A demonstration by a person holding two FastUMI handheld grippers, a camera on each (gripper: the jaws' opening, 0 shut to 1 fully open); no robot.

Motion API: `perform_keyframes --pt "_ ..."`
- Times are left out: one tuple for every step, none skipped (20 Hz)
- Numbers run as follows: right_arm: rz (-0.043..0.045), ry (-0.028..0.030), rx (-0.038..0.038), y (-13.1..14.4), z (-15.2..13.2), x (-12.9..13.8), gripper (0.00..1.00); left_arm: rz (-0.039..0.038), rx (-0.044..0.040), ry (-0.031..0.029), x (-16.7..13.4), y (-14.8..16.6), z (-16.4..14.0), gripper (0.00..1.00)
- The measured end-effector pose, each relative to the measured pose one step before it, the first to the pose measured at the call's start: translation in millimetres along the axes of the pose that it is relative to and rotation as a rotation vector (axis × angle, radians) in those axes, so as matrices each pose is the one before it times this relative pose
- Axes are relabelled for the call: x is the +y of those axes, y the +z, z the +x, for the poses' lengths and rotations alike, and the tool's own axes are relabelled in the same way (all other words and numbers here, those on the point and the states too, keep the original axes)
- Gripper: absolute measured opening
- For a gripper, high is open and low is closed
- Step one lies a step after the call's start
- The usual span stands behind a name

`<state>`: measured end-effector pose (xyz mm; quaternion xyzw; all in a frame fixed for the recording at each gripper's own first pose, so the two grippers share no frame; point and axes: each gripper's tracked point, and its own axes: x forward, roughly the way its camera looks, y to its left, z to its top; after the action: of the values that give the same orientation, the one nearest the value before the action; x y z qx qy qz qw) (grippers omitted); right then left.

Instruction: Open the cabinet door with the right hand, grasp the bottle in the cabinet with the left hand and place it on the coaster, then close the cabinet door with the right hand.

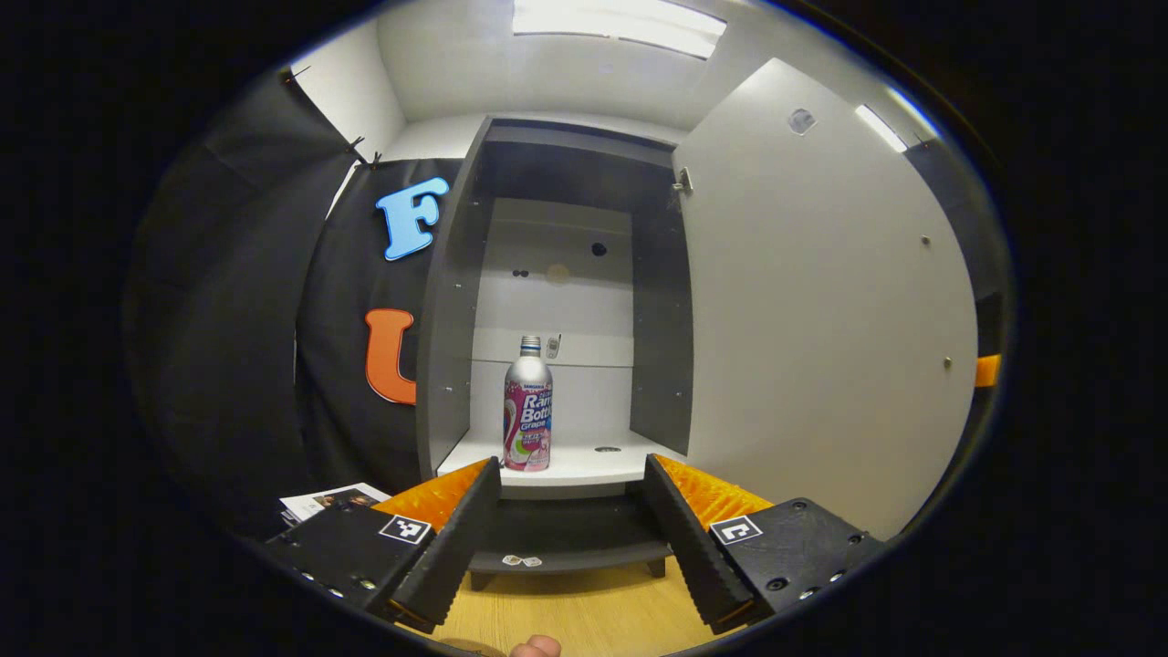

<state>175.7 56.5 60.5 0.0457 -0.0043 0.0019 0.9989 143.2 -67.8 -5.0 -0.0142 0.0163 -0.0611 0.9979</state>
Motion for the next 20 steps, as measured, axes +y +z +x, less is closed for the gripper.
perform_keyframes --pt "0.00289 -0.0037 0.00123 -0.19 -0.62 -1.55 0.77 0.0076 -0.00165 0.01698 6.02 4.64 16.03 0.95" --pt "0.00105 -0.01612 0.00444 -2.49 -0.01 -6.65 0.77 0.00029 0.00099 0.00498 2.31 2.11 15.06 0.95" --pt "0.00072 -0.01219 0.00719 -1.57 1.11 -3.64 0.77 -0.0083 0.00375 0.00153 1.0 1.82 15.2 0.95" --pt "0.00189 -0.00984 0.00818 -1.83 1.54 -1.34 0.77 -0.00496 -0.00111 0.00533 3.26 -1.14 14.25 0.95" --pt "0.00319 -0.00555 0.00467 -0.44 0.34 -1.52 0.77 -0.00181 0.00264 0.00863 3.71 -0.04 12.62 0.95" --pt "0.002 -0.0042 0.00103 0.09 0.74 -0.62 0.77 -0.00165 0.00324 0.00803 4.51 -1.64 13.31 0.95" --pt "-0.00038 -0.00653 -0.00103 0.71 -0.04 -2.16 0.77 0.00064 0.00746 0.00731 3.75 -3.41 13.18 0.95" --pt "-0.00158 -0.00696 -0.00139 -0.03 0.56 -2.26 0.77 0.00422 0.00738 0.00766 3.5 -3.85 12.22 0.95" --pt "-0.0011 -0.00902 0.00003 0.26 -0.68 -2.89 0.77 0.00716 0.01146 0.01006 3.62 -5.49 11.88 0.95" --pt "-0.00097 -0.0085 0.00005 -0.38 -0.29 -3.09 0.77 0.00431 0.01909 0.01018 3.57 -6.28 11.08 0.95" --pt "-0.00161 -0.01054 0.00143 -0.22 -0.08 -3.64 0.77 -0.00248 0.01653 0.00648 1.63 -5.25 10.12 0.95" --pt "-0.0019 -0.01124 0.00301 -0.46 -0.21 -4.34 0.77 -0.00961 0.01361 0.00078 0.0 -4.11 8.54 0.95" --pt "0.00025 -0.01143 0.00121 0.43 -0.68 -3.79 0.77 -0.00692 0.00658 -0.00661 -1.52 -2.03 8.05 0.95" --pt "0.00228 -0.00664 -0.00045 0.27 -0.43 -2.0 0.77 0.00052 0.00627 0.00052 0.86 -2.08 8.81 0.95" --pt "0.00366 -0.00568 -0.00005 0.62 -0.63 -2.5 0.77 0.00495 0.00446 0.00378 1.22 -1.57 5.75 0.95" --pt "0.00244 -0.00666 0.00073 -0.95 0.87 -1.99 0.77 0.00342 0.00331 0.01208 2.91 -1.52 6.26 0.95" --pt "0.00129 -0.00757 0.00197 -0.19 0.6 -2.58 0.77 -0.00068 0.00036 0.00443 0.87 -2.02 5.91 0.95" --pt "0.00229 -0.00717 0.00314 -1.24 0.77 -2.38 0.77 -0.00208 0.00244 0.00239 -0.37 -0.84 4.22 0.95" --pt "0.00457 -0.00327 0.00398 -1.09 0.36 -1.47 0.77 0.00031 -0.00015 0.00257 0.49 -0.05 3.85 0.95" --pt "0.00568 -0.0027 0.00319 -1.13 0.69 -1.08 0.77 0.00265 0.0003 0.00509 2.08 -1.35 3.31 0.95"
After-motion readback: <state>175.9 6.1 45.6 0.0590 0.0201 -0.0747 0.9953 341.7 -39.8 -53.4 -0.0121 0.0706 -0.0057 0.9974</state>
